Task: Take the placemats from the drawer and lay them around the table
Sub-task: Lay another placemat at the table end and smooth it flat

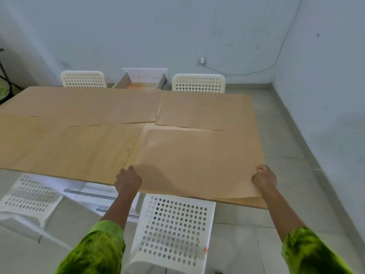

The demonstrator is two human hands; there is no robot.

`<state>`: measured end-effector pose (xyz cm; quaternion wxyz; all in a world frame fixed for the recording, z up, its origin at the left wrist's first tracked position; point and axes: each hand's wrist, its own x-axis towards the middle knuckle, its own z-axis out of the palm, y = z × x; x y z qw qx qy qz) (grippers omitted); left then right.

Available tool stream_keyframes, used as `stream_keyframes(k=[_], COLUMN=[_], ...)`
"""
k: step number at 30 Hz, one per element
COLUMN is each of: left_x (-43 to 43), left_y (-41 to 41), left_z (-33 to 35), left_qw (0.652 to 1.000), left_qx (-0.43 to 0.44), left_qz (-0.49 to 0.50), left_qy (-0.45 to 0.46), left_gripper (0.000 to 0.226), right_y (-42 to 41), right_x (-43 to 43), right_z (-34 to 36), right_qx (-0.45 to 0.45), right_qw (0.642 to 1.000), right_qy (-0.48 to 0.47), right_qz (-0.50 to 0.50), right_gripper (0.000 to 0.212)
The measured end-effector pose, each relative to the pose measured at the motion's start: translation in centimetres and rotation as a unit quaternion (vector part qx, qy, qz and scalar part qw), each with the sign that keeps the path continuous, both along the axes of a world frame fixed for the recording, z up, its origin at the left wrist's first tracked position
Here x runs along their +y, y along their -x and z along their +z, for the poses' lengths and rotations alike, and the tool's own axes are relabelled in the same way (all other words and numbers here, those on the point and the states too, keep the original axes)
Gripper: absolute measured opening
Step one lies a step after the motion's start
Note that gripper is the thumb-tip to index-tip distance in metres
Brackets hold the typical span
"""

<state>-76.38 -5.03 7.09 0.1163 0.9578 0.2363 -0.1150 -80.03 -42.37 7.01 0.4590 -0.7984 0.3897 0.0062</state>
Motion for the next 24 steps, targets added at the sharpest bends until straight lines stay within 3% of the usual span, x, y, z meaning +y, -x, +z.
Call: stream_keyframes(k=[8,19,24], left_x=[0.3,-0.7,-0.2], left_y=[-1.6,-2.6,-3.1], left_z=[-1.3,-1.4,-2.4], left_qw=[0.999,0.998,0.98], left_qx=[-0.009,0.022,0.008], left_qz=[-0.039,-0.039,-0.199], left_qy=[0.004,-0.037,-0.007], left_gripper=[0.039,0.036,0.053], right_y=[-0.2,-0.9,-1.0], right_x=[0.5,0.1,0.6], right_z=[-0.5,-2.9,-2.8], right_qx=[0.012,0.062,0.07], right_qw=[0.999,0.994,0.991], right_qy=[0.004,0.077,0.094], right_qz=[-0.051,-0.054,-0.063], right_gripper=[0.029,0.034,0.034])
